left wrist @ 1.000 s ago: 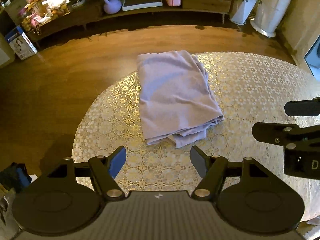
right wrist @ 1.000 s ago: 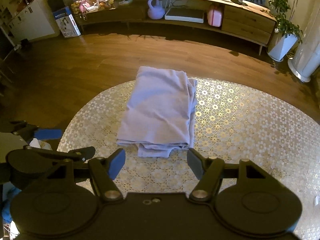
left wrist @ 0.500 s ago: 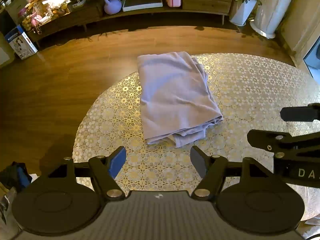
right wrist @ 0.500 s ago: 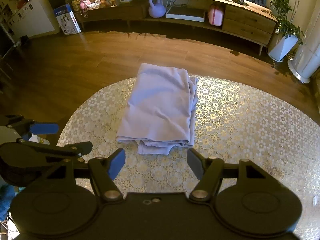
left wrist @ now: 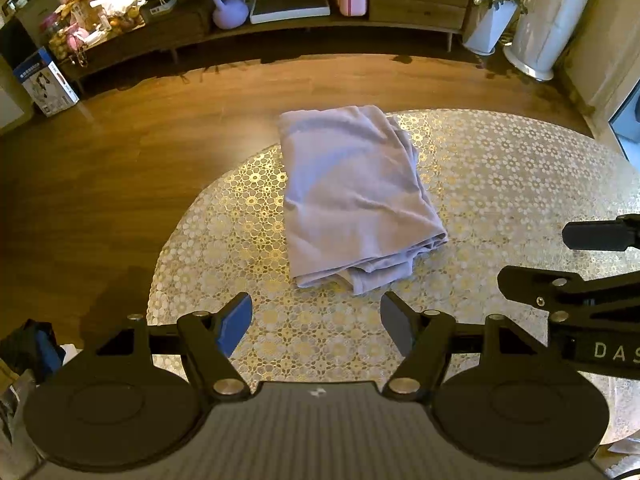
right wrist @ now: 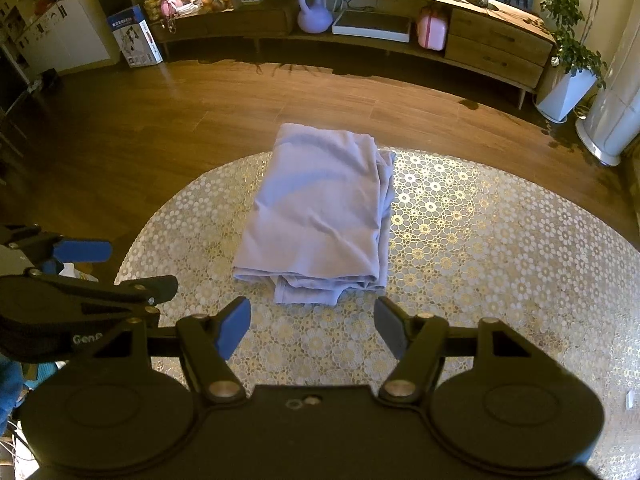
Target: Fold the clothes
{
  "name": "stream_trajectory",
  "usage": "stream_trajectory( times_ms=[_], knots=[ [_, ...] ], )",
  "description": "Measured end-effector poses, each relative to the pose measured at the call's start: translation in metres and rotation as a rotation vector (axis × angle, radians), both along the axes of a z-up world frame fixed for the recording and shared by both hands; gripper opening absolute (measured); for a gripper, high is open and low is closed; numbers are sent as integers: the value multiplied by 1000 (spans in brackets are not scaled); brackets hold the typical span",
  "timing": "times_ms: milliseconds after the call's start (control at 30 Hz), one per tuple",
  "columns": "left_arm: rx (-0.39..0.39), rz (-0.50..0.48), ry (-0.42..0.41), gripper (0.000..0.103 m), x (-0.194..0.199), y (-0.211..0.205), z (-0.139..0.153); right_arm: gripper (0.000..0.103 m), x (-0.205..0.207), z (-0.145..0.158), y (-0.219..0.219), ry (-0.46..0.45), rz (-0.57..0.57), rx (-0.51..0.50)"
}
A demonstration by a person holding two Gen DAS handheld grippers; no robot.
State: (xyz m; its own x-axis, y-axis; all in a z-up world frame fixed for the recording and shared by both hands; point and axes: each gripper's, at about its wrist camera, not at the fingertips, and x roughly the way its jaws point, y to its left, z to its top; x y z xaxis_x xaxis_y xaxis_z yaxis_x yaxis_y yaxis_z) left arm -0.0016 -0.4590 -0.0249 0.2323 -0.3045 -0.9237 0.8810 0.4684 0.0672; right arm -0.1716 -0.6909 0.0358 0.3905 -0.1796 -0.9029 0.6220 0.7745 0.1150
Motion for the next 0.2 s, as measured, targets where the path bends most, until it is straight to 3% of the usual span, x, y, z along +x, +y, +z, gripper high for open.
stream_trajectory(
  times_ms=[200],
  knots=[
    [3, -4, 2, 70, 1, 3, -2, 103, 1, -2, 1, 3, 5, 4]
  ],
)
